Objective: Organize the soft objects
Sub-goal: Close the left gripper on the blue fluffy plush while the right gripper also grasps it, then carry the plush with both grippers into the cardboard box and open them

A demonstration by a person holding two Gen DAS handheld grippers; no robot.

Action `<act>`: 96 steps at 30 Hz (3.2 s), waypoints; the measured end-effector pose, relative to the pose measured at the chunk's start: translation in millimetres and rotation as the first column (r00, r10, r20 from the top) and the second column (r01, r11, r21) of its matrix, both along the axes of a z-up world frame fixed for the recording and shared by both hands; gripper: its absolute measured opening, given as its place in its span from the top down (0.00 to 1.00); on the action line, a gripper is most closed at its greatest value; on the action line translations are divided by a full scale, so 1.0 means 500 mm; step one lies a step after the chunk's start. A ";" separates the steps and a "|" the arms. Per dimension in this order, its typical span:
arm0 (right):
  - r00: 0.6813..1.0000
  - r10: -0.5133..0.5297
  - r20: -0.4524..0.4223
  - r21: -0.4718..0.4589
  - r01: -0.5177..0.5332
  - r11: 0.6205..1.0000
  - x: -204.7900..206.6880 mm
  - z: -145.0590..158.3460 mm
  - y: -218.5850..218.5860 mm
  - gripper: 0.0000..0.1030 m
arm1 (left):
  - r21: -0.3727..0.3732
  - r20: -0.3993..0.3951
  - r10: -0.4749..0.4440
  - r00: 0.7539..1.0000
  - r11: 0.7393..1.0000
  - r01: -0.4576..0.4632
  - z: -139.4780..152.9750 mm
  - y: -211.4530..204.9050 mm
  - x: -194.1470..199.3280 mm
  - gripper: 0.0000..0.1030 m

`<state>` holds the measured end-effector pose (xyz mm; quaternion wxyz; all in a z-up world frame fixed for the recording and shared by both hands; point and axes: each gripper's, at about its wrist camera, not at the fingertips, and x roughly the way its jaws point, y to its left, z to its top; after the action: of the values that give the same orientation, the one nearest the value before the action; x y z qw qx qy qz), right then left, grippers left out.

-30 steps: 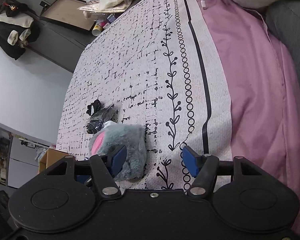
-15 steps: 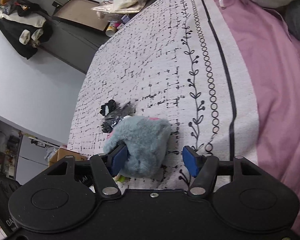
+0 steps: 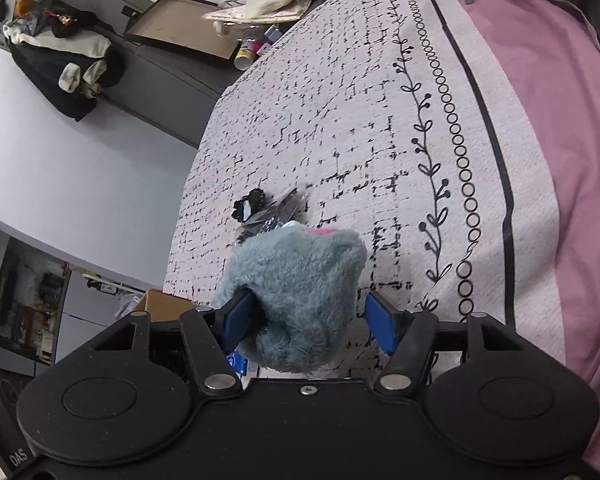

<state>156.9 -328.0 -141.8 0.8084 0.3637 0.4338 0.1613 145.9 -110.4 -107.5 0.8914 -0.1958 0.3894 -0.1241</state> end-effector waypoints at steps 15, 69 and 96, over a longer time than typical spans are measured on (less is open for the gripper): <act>0.998 0.006 0.068 -0.018 -0.005 1.000 -0.034 0.051 0.037 0.68 | -0.073 0.018 0.013 1.000 0.997 -0.012 0.036 0.052 -0.029 0.76; 0.965 0.081 0.251 -0.126 -0.051 0.991 0.016 0.219 0.413 0.68 | -0.182 0.173 0.087 0.981 0.982 -0.055 0.145 0.421 -0.001 0.76; 0.961 0.210 0.177 -0.187 -0.177 0.966 0.066 0.159 0.598 0.53 | -0.211 -0.001 0.307 0.952 0.930 -0.300 0.050 0.599 0.011 0.59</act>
<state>189.7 -29.1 -62.3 0.8553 0.2316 0.3981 0.2373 151.5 189.2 -82.5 0.8805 -0.3440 0.3249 -0.0281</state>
